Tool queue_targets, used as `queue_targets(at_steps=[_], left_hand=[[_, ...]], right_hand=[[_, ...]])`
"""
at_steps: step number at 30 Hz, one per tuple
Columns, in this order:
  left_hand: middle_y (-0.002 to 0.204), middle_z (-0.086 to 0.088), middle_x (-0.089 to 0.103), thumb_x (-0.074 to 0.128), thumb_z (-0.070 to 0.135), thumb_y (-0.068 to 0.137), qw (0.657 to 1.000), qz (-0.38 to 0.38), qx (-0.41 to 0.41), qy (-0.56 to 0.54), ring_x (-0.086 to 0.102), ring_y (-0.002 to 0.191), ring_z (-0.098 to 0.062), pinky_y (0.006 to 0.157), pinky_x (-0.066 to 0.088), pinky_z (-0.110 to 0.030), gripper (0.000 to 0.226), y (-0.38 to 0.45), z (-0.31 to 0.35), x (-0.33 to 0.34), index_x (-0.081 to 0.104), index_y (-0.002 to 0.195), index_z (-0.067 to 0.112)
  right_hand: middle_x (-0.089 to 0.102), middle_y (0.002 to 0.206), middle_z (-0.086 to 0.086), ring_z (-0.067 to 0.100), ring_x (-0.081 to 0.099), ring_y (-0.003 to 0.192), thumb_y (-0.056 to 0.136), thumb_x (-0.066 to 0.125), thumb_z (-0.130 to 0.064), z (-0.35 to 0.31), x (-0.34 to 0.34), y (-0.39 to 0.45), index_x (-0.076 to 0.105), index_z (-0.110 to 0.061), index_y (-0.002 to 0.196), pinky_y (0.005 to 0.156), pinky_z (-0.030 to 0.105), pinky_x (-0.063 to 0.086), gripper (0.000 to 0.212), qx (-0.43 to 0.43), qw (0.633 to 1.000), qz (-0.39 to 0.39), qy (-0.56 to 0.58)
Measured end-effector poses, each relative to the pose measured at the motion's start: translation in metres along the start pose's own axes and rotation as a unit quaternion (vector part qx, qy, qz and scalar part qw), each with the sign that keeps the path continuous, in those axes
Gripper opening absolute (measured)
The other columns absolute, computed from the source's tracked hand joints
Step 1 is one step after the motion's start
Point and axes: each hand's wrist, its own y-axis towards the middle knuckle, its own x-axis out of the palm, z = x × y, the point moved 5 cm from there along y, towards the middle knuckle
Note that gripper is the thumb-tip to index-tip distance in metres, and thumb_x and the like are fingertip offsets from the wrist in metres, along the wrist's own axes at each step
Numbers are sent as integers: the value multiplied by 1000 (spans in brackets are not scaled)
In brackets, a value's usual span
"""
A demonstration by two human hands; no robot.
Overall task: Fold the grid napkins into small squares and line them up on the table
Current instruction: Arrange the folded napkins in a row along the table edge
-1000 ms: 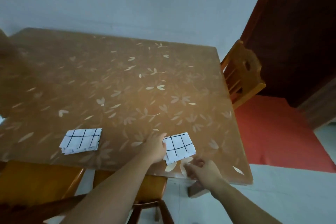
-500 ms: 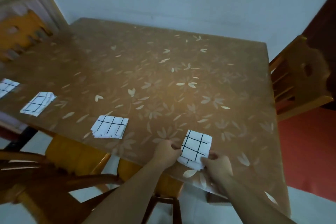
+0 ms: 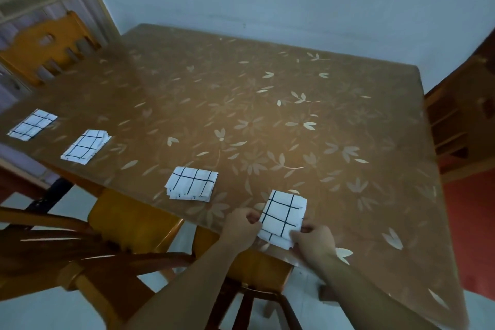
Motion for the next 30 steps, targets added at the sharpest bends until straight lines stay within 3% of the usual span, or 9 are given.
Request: queue_targets(at_steps=[3, 5, 8, 10, 12, 15, 20, 26, 30], left_hand=[[97, 5, 67, 61, 16, 91, 998, -2, 47, 30, 62, 89, -10, 70, 52, -20, 17, -6, 6, -1, 66, 107, 18], [90, 8, 65, 59, 20, 92, 996, 0, 72, 57, 61, 83, -9, 69, 52, -22, 12, -12, 10, -3, 64, 102, 21], [88, 11, 65, 55, 32, 92, 975, 49, 116, 181, 61, 85, -9, 83, 53, -32, 16, -21, 13, -24, 63, 104, 27], [98, 14, 62, 54, 35, 92, 947, 88, 161, 265, 57, 99, -7, 92, 48, -32, 19, -27, 16, -47, 63, 107, 28], [102, 14, 59, 53, 35, 90, 931, 96, 194, 293, 55, 102, -9, 90, 46, -31, 16, -32, 19, -69, 60, 102, 28], [106, 10, 62, 52, 35, 90, 920, 73, 223, 314, 55, 100, -12, 88, 46, -31, 26, -46, 20, -96, 60, 113, 28], [113, 11, 63, 45, 44, 89, 903, 111, 209, 358, 54, 109, -15, 93, 38, -34, 36, -95, 25, -137, 59, 121, 34], [118, 12, 62, 46, 51, 86, 893, 157, 216, 361, 52, 115, -15, 93, 35, -35, 41, -207, 14, -172, 57, 122, 35], [132, 11, 53, 48, 51, 86, 885, 135, 216, 390, 45, 124, -16, 102, 36, -36, 48, -263, -6, -195, 50, 132, 36]], right_hand=[[73, 84, -1, 15, 70, 74, 84, 63, -8, 0, 1, -2, 70, -19, 90, 63, 29, 59, 14, 4, 1000, 14, -21], [73, 87, 1, 17, 69, 78, 82, 66, -12, -3, -3, -6, 71, -16, 95, 73, 34, 59, 14, 2, 999, 26, -36], [69, 89, -1, 15, 64, 81, 83, 69, -22, -11, -18, -18, 67, -14, 104, 68, 28, 52, 23, -30, 994, 64, -83], [66, 94, -6, 9, 61, 83, 83, 67, -34, -23, -31, -38, 62, -21, 105, 64, 23, 46, 26, -88, 984, 81, -134], [59, 104, -10, 9, 58, 90, 86, 59, -45, -36, -43, -58, 56, -28, 109, 71, 27, 48, 29, -160, 950, 89, -252], [50, 120, -4, 17, 58, 100, 90, 50, -49, -52, -57, -89, 46, -28, 124, 78, 34, 48, 40, -177, 897, 123, -386], [46, 137, -3, 15, 60, 102, 88, 45, -57, -62, -55, -147, 39, -28, 137, 85, 37, 52, 57, -195, 891, 171, -372], [46, 135, -1, 21, 54, 114, 89, 45, -51, -49, -26, -240, 37, -26, 138, 92, 39, 49, 56, -228, 885, 184, -362], [49, 131, -3, 18, 55, 110, 87, 43, -58, -43, 6, -294, 37, -29, 138, 87, 38, 53, 58, -242, 891, 180, -338]])
